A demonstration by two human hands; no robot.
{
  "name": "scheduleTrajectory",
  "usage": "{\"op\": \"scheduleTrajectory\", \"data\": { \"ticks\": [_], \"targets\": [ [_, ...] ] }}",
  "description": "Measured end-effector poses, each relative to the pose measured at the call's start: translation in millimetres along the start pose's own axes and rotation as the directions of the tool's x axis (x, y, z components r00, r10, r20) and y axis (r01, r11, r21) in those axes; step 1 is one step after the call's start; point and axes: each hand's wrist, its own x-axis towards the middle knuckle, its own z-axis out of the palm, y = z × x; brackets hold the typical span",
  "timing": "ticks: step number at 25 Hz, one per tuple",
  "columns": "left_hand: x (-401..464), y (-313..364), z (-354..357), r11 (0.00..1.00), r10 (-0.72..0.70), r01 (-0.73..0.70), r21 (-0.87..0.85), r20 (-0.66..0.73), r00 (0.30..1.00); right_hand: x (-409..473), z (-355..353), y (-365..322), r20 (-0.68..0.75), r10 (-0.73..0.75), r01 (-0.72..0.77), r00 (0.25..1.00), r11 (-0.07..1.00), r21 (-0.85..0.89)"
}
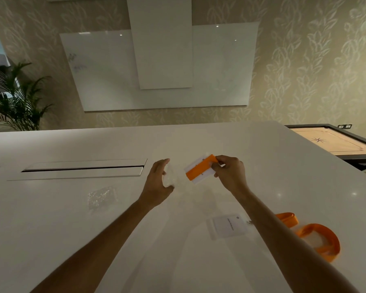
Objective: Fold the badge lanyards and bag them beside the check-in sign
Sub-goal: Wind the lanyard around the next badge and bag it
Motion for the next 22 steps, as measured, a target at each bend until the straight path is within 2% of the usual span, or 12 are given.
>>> {"op": "scheduleTrajectory", "data": {
  "ticks": [7, 14, 22],
  "targets": [
    [-3.9, 7.2, 12.5, 0.993, 0.080, -0.081, 0.088, 0.023, 0.997, -5.7, 2.9, -14.3, -0.057, 0.158, -0.138, 0.986, 0.955, 0.263],
    [-2.5, 11.9, 16.9, 0.988, 0.109, -0.110, 0.104, 0.016, 0.994, -12.8, 12.1, -19.5, -0.042, 0.258, -0.229, 0.965, 0.912, 0.340],
    [-4.6, 14.3, 19.7, 0.992, 0.108, -0.106, 0.070, -0.036, 0.993, -15.5, 14.1, -18.5, -0.047, 0.288, -0.256, 0.956, 0.904, 0.342]
  ]
}}
